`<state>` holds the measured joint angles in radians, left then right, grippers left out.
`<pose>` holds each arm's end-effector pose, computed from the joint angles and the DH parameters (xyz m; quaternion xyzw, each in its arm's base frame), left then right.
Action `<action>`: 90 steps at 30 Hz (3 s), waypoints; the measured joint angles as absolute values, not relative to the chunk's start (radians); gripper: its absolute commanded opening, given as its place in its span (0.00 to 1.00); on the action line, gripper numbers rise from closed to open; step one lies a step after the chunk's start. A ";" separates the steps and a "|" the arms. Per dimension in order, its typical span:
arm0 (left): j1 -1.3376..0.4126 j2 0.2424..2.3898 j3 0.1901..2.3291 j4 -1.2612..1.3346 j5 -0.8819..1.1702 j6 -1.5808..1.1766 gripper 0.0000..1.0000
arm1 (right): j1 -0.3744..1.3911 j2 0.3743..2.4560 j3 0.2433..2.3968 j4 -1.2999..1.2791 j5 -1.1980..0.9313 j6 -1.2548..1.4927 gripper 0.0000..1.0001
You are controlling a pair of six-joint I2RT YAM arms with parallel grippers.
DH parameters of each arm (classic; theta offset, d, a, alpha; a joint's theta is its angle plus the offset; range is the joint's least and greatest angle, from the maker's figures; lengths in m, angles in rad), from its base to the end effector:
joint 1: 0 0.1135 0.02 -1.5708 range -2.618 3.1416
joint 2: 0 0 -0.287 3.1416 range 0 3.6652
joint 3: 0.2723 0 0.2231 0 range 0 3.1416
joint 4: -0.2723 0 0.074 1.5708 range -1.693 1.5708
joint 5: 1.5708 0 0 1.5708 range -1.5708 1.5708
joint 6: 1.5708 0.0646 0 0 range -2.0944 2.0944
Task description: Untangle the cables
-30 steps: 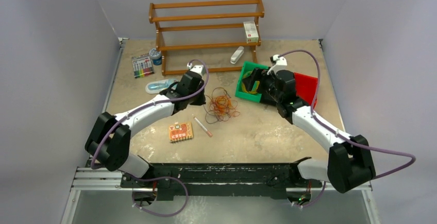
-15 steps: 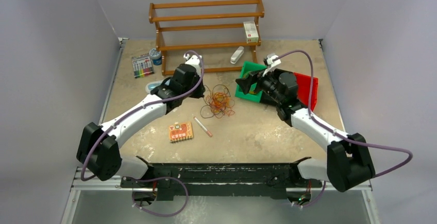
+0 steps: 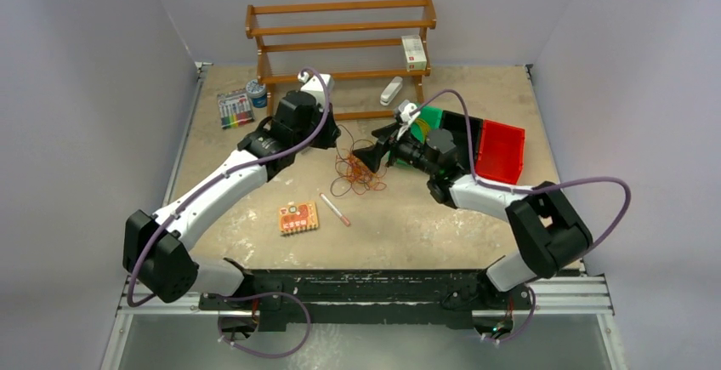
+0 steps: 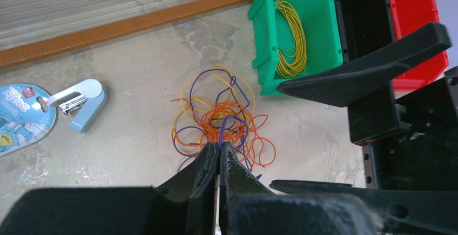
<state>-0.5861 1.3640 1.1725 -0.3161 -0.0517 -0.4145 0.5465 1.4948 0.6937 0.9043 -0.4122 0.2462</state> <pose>0.2555 -0.1656 0.3451 0.0608 0.8597 -0.2235 0.4553 0.2628 0.1901 0.3008 -0.2483 0.6254 0.4071 0.6177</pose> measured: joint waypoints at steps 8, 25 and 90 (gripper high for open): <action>-0.578 1.361 1.197 -0.337 -0.009 -0.379 0.00 | 0.585 1.606 0.752 1.002 -0.410 0.269 0.86; -0.577 1.325 1.332 -0.385 -0.015 -0.342 0.00 | 0.615 1.734 0.825 1.074 -0.410 0.317 0.82; -0.576 1.419 2.210 -0.229 -0.285 -0.175 0.00 | 0.635 2.020 0.736 1.274 -0.411 0.379 0.60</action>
<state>-0.5762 1.4189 2.2105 -0.2287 -0.2852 -0.1745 0.6350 2.0205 0.7364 1.2739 -0.4107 0.3794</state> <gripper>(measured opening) 0.009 0.614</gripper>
